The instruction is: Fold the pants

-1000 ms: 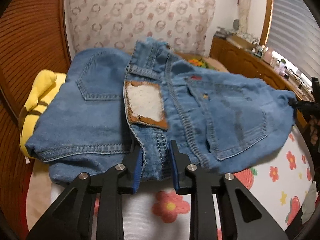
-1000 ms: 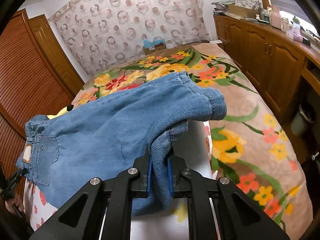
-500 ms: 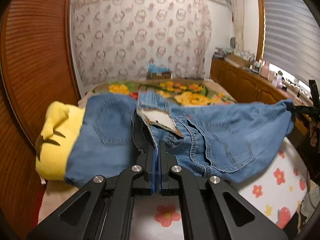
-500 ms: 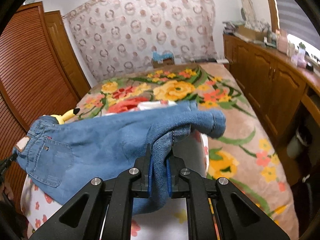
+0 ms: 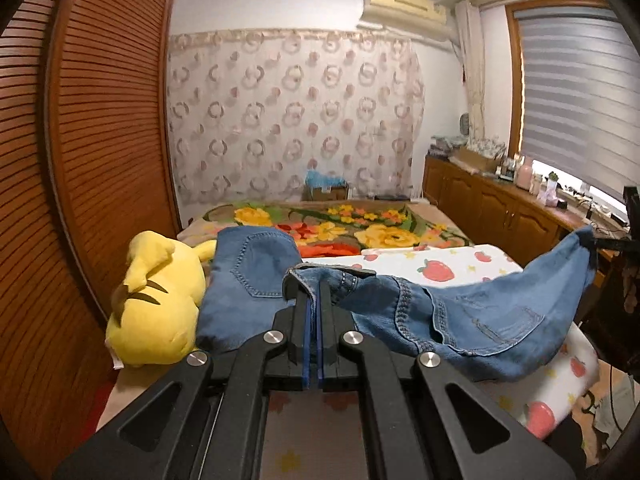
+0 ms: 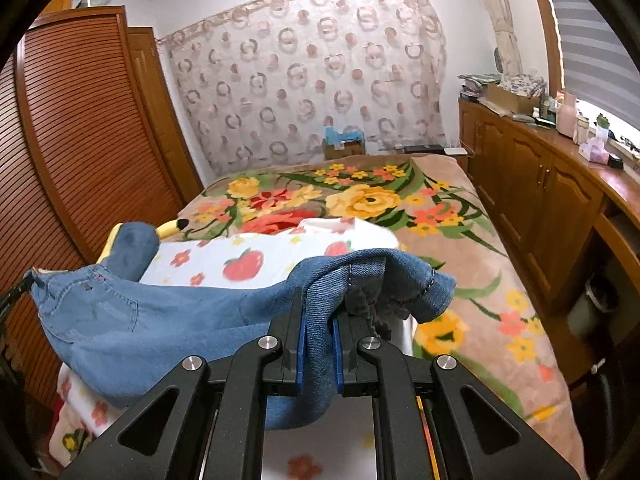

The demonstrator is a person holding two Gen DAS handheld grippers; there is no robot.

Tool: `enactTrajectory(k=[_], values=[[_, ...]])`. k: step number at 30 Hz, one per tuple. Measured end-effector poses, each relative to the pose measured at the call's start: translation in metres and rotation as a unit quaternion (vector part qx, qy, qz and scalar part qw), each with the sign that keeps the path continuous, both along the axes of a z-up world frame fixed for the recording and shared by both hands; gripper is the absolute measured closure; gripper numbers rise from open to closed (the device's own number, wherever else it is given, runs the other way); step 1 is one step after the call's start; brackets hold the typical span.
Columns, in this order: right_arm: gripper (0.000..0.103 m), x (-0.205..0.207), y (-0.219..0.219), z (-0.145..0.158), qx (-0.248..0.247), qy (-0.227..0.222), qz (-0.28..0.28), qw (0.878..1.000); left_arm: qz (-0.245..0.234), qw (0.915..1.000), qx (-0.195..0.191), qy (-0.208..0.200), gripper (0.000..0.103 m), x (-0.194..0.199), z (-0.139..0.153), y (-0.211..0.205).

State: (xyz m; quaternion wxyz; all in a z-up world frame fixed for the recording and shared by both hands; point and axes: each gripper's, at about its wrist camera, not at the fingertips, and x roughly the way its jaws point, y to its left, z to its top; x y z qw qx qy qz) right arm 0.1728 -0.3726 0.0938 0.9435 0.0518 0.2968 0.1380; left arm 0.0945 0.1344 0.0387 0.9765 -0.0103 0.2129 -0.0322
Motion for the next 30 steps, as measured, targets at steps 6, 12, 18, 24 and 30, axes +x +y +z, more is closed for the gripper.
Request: enactTrajectory(k=[6,12,18,24,30], values=[[0.093,-0.057,-0.014,-0.008,0.011,-0.004,0.01,1.0,0.015,0.9998,-0.009,0.003,0.1,-0.036,-0.012,0.018],[0.093,-0.091,-0.03,-0.033,0.024,0.028,0.013,0.999,0.006,0.9989,-0.012,0.045,0.1,-0.052,-0.044,0.02],[0.079,-0.104,-0.04,-0.064,0.031,0.076,0.004,0.997,0.001,0.9959,-0.012,0.09,0.1,-0.058,-0.078,0.015],[0.062,-0.105,-0.033,-0.062,0.001,0.092,-0.021,0.996,0.0,0.9942,-0.011,0.107,0.098,-0.063,-0.087,0.011],[0.06,-0.107,-0.011,-0.055,-0.006,0.091,-0.043,0.995,0.001,0.9954,-0.004,0.096,0.077,-0.069,-0.082,0.01]])
